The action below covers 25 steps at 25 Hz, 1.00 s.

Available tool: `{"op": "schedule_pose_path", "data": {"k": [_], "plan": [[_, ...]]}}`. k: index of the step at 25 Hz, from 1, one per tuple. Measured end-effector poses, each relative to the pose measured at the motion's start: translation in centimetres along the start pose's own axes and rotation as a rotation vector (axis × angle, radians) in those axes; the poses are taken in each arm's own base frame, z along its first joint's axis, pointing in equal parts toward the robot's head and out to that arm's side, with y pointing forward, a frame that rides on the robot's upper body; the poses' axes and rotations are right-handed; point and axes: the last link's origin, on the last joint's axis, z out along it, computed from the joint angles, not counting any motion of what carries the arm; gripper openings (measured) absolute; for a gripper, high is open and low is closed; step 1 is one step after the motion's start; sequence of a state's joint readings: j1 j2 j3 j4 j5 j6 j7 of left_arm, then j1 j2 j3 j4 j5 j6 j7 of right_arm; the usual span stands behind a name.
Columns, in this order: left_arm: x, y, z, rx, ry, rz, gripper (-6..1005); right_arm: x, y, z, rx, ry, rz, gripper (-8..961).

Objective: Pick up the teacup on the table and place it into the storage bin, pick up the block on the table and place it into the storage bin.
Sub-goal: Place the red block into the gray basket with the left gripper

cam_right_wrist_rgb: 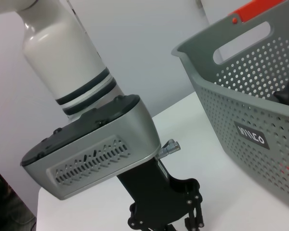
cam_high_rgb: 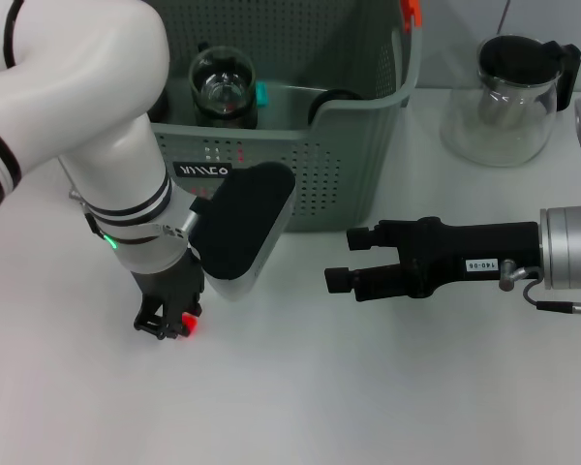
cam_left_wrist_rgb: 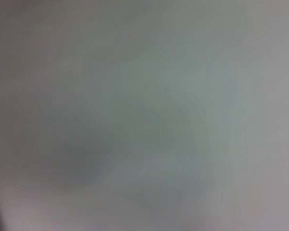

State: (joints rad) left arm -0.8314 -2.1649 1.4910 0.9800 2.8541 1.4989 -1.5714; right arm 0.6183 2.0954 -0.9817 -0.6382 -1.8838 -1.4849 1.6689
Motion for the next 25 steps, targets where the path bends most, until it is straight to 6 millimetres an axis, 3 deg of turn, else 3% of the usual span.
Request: {"op": "schedule_pose_path", "data": {"k": [10, 25], "plan": [[-0.02, 0.07, 0.03, -0.009, -0.009, -0.01, 358, -0.02, -0.05, -0.09, 0.002, -0.001, 0.0, 936], [0.05, 0.05, 0.43, -0.007, -0.009, -0.005, 340, 0.06, -0.06, -0.11, 0.003, -0.003, 0.0, 936]]}}
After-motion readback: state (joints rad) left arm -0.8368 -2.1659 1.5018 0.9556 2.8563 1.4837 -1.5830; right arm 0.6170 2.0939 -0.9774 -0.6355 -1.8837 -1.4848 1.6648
